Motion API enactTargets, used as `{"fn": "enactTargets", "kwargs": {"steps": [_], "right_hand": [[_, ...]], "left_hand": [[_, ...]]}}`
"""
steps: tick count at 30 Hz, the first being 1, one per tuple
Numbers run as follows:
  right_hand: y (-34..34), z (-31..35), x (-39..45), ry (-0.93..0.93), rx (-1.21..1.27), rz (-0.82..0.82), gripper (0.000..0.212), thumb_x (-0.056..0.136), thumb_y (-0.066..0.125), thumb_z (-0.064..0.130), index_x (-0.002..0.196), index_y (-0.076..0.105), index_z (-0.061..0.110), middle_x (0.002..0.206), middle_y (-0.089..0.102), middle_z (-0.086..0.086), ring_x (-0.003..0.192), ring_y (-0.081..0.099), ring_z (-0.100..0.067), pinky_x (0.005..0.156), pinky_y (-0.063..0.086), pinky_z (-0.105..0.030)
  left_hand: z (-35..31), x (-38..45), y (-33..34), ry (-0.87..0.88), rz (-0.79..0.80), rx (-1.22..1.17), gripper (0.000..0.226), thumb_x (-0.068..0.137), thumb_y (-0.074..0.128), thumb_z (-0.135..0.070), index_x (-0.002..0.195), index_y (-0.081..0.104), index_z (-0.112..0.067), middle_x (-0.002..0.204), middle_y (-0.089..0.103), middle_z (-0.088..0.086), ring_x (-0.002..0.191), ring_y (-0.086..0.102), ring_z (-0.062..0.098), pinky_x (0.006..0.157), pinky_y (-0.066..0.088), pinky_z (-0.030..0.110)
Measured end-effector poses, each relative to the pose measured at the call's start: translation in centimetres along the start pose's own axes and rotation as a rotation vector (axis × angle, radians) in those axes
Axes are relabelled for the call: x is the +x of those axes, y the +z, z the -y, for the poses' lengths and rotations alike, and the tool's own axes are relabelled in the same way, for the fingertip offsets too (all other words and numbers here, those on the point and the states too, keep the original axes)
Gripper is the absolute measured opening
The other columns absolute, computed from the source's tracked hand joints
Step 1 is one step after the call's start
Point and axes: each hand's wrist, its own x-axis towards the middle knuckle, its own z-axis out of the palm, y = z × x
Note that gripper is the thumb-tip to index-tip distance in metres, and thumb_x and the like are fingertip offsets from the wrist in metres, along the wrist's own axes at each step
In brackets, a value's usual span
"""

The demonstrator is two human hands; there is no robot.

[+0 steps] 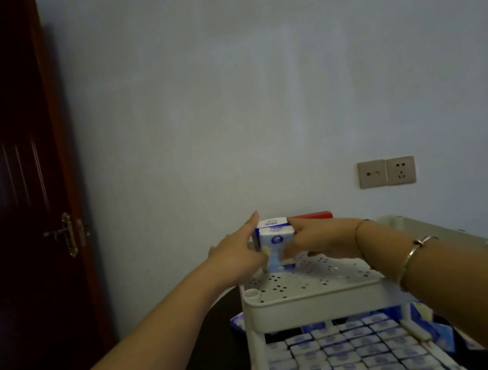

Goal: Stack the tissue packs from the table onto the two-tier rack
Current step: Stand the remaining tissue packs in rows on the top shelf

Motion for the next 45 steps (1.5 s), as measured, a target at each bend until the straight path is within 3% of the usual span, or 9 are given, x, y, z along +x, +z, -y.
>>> {"fn": "enactTargets", "kwargs": {"steps": [6,9,13,22,28,31,35,42,45], "right_hand": [[0.7,-0.8,0.4,0.06,-0.091,-0.066,0.055,0.084,0.059,0.01,0.134,0.038,0.006,0.125,0.054,-0.017,0.112,0.053,-0.029,0.101,0.046,-0.041],[1.0,-0.6,0.3,0.01,-0.104,-0.024,0.041,0.091,0.048,0.006,0.132,0.047,0.009,0.126,0.057,-0.016,0.113,0.054,-0.029,0.103,0.043,-0.038],[1.4,-0.3,0.6,-0.021,-0.186,-0.022,0.029,0.093,0.043,0.012,0.12,0.055,0.012,0.113,0.06,-0.013,0.097,0.054,-0.023,0.095,0.044,-0.034],[2.3,0.6,0.2,-0.061,-0.648,-0.04,0.037,0.101,0.03,0.021,0.132,0.047,0.013,0.134,0.05,-0.014,0.102,0.045,-0.025,0.1,0.03,-0.031],[1.8,0.5,-0.2,-0.046,-0.697,-0.021,0.031,0.099,0.035,0.022,0.122,0.053,0.011,0.126,0.054,-0.015,0.1,0.046,-0.025,0.098,0.033,-0.034],[0.7,0.2,-0.8,-0.037,-0.628,-0.105,0.028,0.096,0.04,0.021,0.11,0.058,0.005,0.119,0.059,-0.014,0.104,0.053,-0.029,0.095,0.042,-0.037],[-2.0,0.5,-3.8,-0.09,-0.502,-0.24,0.033,0.094,0.044,0.018,0.12,0.06,0.006,0.123,0.06,-0.012,0.112,0.055,-0.027,0.096,0.043,-0.035],[-5.7,-4.3,-12.7,-0.368,-0.26,-0.655,0.021,0.088,0.048,0.007,0.1,0.063,0.017,0.105,0.063,0.0,0.093,0.054,-0.012,0.071,0.037,-0.009],[-7.4,-8.3,-16.3,-0.365,-0.164,-0.81,0.021,0.087,0.049,0.006,0.097,0.06,0.021,0.105,0.06,0.005,0.099,0.051,-0.01,0.077,0.038,-0.018]], "left_hand": [[-0.7,0.9,0.5,-0.02,-0.062,0.313,0.075,0.095,0.046,-0.04,0.152,-0.001,-0.031,0.158,0.022,0.002,0.147,0.003,0.028,0.116,-0.002,0.052],[-0.3,1.7,1.0,-0.077,-0.062,0.208,0.077,0.094,0.046,-0.037,0.153,0.0,-0.02,0.153,0.032,0.008,0.143,0.023,0.03,0.117,0.012,0.051],[-0.1,2.1,1.3,-0.077,-0.107,0.077,0.046,0.089,0.053,-0.027,0.132,0.042,-0.012,0.13,0.056,0.011,0.115,0.054,0.027,0.101,0.041,0.045],[-0.3,1.3,0.7,-0.104,-0.166,0.066,0.043,0.088,0.058,-0.017,0.13,0.052,-0.011,0.124,0.06,0.014,0.112,0.056,0.03,0.097,0.046,0.04],[-0.7,0.5,0.4,-0.161,-0.175,0.027,0.041,0.086,0.065,-0.02,0.121,0.048,-0.006,0.121,0.059,0.013,0.108,0.057,0.027,0.083,0.045,0.031],[-1.9,-0.3,-0.1,-0.158,-0.202,0.035,0.044,0.089,0.061,-0.02,0.125,0.041,-0.005,0.13,0.052,0.015,0.113,0.054,0.028,0.08,0.042,0.03],[-4.4,-2.6,0.1,-0.059,-0.316,0.037,0.067,0.091,0.055,-0.02,0.148,0.022,-0.01,0.148,0.034,0.014,0.131,0.04,0.028,0.102,0.036,0.033],[-13.2,-5.3,4.7,0.331,-0.338,0.0,0.048,0.091,0.057,-0.02,0.137,0.041,-0.021,0.139,0.046,-0.004,0.124,0.042,0.007,0.096,0.031,0.019],[-17.2,-5.4,8.8,0.461,-0.253,-0.078,0.041,0.091,0.055,-0.02,0.131,0.045,-0.027,0.136,0.047,-0.01,0.124,0.043,0.005,0.099,0.037,0.022]]}}
